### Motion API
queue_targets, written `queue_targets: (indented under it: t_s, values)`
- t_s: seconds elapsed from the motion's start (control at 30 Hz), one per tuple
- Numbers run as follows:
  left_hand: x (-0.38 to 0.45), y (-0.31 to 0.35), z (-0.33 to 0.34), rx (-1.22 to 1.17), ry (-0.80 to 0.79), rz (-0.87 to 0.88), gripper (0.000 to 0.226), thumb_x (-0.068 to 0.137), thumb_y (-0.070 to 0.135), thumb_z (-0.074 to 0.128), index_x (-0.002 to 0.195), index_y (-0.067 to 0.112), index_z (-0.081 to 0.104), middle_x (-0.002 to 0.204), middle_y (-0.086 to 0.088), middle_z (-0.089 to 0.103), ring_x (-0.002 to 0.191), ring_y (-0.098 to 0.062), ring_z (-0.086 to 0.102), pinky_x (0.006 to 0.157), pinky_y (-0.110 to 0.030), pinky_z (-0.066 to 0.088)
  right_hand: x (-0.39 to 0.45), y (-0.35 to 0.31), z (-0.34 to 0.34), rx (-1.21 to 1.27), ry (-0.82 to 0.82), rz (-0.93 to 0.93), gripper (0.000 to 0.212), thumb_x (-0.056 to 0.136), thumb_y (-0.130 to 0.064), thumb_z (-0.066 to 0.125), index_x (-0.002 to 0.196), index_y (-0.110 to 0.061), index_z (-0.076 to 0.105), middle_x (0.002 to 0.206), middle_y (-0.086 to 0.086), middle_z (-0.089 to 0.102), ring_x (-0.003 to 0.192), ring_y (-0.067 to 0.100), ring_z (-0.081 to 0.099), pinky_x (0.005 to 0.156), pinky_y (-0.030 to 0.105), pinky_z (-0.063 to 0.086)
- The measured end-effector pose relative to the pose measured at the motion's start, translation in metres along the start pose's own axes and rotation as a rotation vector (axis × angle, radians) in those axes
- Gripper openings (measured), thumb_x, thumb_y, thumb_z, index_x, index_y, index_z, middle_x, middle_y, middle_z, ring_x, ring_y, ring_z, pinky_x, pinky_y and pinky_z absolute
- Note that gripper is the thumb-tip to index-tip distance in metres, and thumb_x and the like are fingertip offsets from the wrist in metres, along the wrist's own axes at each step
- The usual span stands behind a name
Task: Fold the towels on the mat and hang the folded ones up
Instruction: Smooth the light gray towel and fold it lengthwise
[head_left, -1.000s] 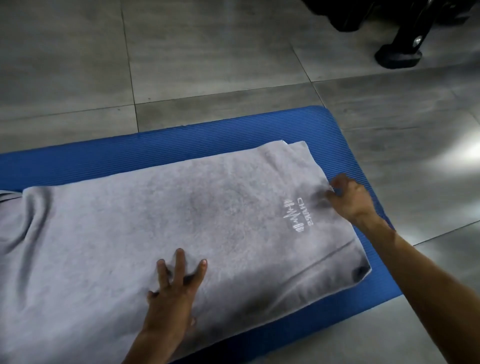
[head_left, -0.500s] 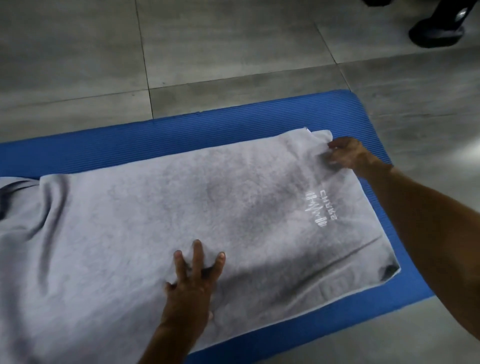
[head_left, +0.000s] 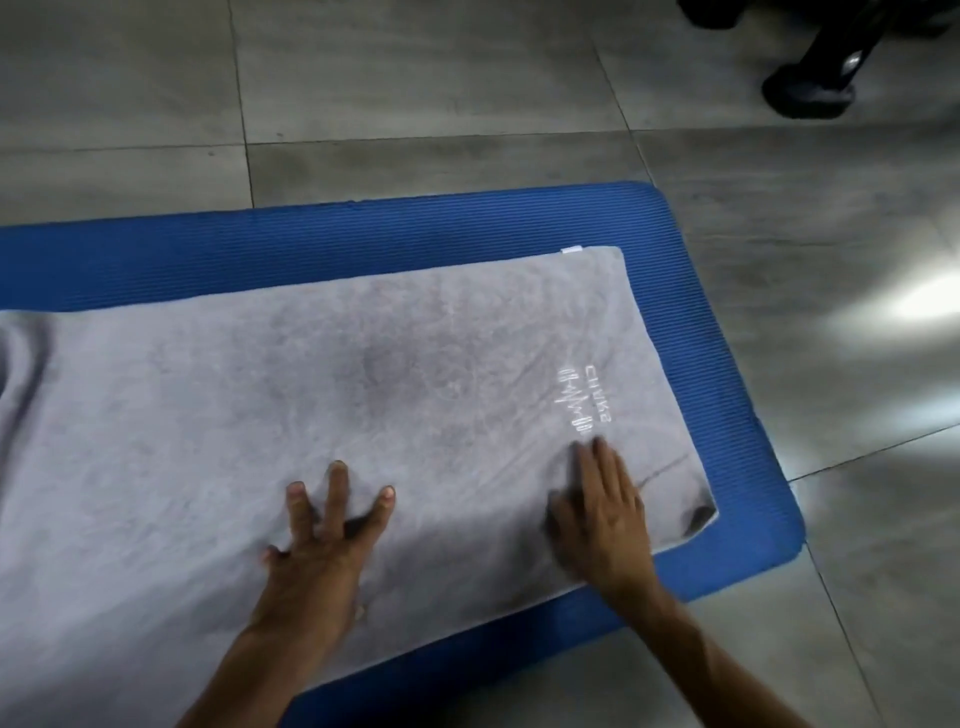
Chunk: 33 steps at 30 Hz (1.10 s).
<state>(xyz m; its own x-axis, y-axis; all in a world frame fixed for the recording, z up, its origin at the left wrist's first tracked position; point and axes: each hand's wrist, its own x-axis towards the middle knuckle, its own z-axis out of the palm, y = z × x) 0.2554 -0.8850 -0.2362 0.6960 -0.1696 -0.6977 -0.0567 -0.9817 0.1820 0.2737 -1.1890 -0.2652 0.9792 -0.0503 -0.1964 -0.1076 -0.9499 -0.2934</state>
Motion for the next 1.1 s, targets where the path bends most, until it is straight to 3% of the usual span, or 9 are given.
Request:
queue_targets:
  t_s: [0.13, 0.23, 0.43, 0.57, 0.67, 0.73, 0.83, 0.93, 1.1]
  values:
    - [-0.003, 0.0, -0.003, -0.033, 0.008, -0.025, 0.112, 0.086, 0.025, 0.069, 0.143, 0.045, -0.026, 0.14, -0.006, -0.054, 0.135, -0.046, -0.034, 0.108, -0.067, 0.022, -0.051, 0.027, -0.003, -0.111, -0.053, 0.045, 0.069, 0.096, -0.062, 0.011, 0.152, -0.022, 0.019, 0.16, 0.006, 0.024, 0.147, 0.026, 0.022, 0.117, 0.048, 0.027]
    - [-0.007, 0.004, -0.005, -0.046, 0.023, -0.034, 0.104, 0.088, 0.016, 0.065, 0.147, 0.046, -0.015, 0.147, -0.005, -0.045, 0.137, -0.045, -0.031, 0.109, -0.068, 0.02, -0.049, 0.011, -0.013, -0.109, -0.021, 0.057, 0.067, 0.096, -0.056, 0.021, 0.148, -0.018, 0.037, 0.156, 0.012, 0.031, 0.144, 0.033, 0.025, 0.115, 0.053, 0.029]
    - [-0.015, 0.003, 0.005, -0.145, 0.115, -0.038, 0.093, 0.084, 0.007, 0.063, 0.151, 0.038, 0.006, 0.158, -0.004, -0.025, 0.143, -0.042, -0.02, 0.108, -0.07, 0.017, -0.048, -0.1, -0.003, 0.134, -0.092, -0.358, 0.06, 0.101, -0.049, 0.023, 0.131, -0.012, 0.059, 0.139, 0.01, 0.055, 0.13, 0.024, 0.046, 0.112, 0.029, 0.031]
    - [-0.037, -0.032, 0.025, -0.323, 0.309, 0.034, 0.072, 0.083, 0.013, 0.067, 0.147, 0.02, 0.035, 0.16, -0.007, 0.008, 0.144, -0.031, 0.02, 0.113, -0.045, 0.031, -0.055, -0.187, 0.018, 0.253, -0.329, -0.475, 0.049, 0.1, -0.042, 0.031, 0.128, -0.016, 0.061, 0.132, 0.003, 0.061, 0.119, 0.015, 0.055, 0.102, 0.006, 0.028]
    - [-0.07, -0.088, 0.042, -0.384, 0.64, 0.006, 0.05, 0.073, 0.014, 0.068, 0.122, 0.01, 0.06, 0.134, -0.013, 0.049, 0.113, -0.035, 0.055, 0.082, -0.045, 0.054, -0.055, -0.245, 0.028, 0.259, -0.383, -0.576, 0.057, 0.098, -0.055, 0.028, 0.124, -0.019, 0.064, 0.124, -0.002, 0.066, 0.111, 0.012, 0.061, 0.097, 0.011, 0.037]
    - [-0.093, -0.136, 0.049, -0.422, 0.829, -0.17, 0.043, 0.072, 0.021, 0.059, 0.113, 0.01, 0.063, 0.115, -0.013, 0.058, 0.099, -0.036, 0.057, 0.075, -0.045, 0.054, -0.049, -0.277, 0.032, 0.223, -0.388, -0.658, 0.065, 0.095, -0.062, 0.026, 0.121, -0.018, 0.065, 0.122, -0.001, 0.068, 0.109, 0.014, 0.063, 0.096, 0.017, 0.041]
    - [-0.13, -0.209, 0.058, -0.549, 1.029, -0.553, 0.045, 0.077, 0.031, 0.041, 0.112, 0.009, 0.06, 0.108, -0.015, 0.058, 0.097, -0.038, 0.055, 0.083, -0.046, 0.049, -0.035, -0.32, 0.046, 0.155, -0.494, -0.709, 0.036, 0.099, -0.037, 0.048, 0.129, -0.02, 0.059, 0.131, -0.004, 0.061, 0.118, 0.015, 0.059, 0.101, 0.02, 0.04]
    - [-0.157, -0.264, 0.07, -0.722, 1.0, -0.874, 0.044, 0.086, 0.03, 0.049, 0.124, 0.007, 0.052, 0.117, -0.018, 0.053, 0.105, -0.04, 0.049, 0.087, -0.048, 0.044, -0.022, -0.36, 0.056, 0.123, -0.54, -0.783, 0.033, 0.099, -0.028, 0.053, 0.132, -0.023, 0.055, 0.134, -0.006, 0.058, 0.121, 0.013, 0.056, 0.105, 0.023, 0.041]
    - [-0.171, -0.309, 0.077, -1.29, 0.803, -1.091, 0.05, 0.092, 0.036, 0.059, 0.125, 0.001, 0.048, 0.122, -0.02, 0.057, 0.113, -0.036, 0.053, 0.094, -0.038, 0.042, 0.005, -0.439, 0.069, 0.165, -0.515, -0.872, 0.025, 0.096, -0.018, 0.057, 0.12, -0.019, 0.061, 0.115, -0.002, 0.067, 0.1, 0.013, 0.062, 0.089, 0.024, 0.048]
